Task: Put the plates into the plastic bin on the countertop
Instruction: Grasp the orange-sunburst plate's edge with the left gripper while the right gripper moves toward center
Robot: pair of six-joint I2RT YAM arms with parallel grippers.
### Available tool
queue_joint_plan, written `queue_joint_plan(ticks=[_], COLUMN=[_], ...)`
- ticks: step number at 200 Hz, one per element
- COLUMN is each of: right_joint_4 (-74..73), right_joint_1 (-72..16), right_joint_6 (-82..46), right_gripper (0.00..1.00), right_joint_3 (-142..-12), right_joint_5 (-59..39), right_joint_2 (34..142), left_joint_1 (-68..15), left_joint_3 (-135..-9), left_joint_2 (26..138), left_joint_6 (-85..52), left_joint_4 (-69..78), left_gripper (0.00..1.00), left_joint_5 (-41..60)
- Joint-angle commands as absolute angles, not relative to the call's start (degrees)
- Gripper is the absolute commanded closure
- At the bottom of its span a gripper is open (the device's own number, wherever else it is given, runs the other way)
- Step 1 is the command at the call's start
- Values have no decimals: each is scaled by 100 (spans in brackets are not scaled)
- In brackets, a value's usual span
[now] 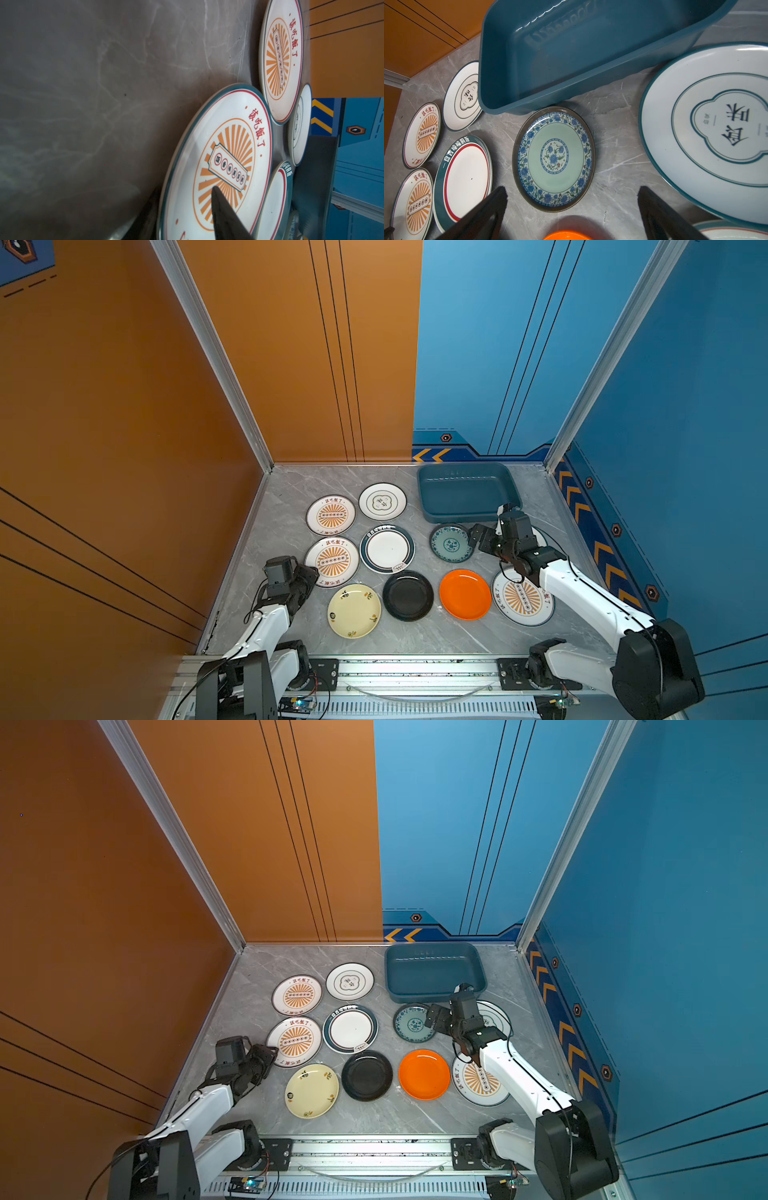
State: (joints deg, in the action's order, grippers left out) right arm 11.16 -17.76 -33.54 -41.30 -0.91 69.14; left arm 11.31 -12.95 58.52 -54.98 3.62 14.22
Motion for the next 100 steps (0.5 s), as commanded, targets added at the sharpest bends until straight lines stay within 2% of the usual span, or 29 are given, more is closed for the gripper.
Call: queue_joint_plan(ticks=[1,27,65,100], right_joint_4=[986,971,993,1048], right_joint_1=[-1829,-1851,-1895,-1931], right_joint_6=[-3445,-3454,-3463,-3445], right_gripper=[0,0,0,0], right_joint_3=[-4138,-4139,-4140,-4121], right_joint_5=[-97,-117,-166,-208], right_joint_2=[6979,6997,6948,6898], left_joint_1=[1151,1162,1169,1191], left_joint_3=[-1078,-1013,-936,-923], left_joint_2=[5939,5932,5805,5644], left_joint_6=[-5458,-5467,-5467,-5414], left_joint_4=[153,211,186,32], left_gripper=[63,73,100,100], left_joint_5=[1573,1617,1627,1668])
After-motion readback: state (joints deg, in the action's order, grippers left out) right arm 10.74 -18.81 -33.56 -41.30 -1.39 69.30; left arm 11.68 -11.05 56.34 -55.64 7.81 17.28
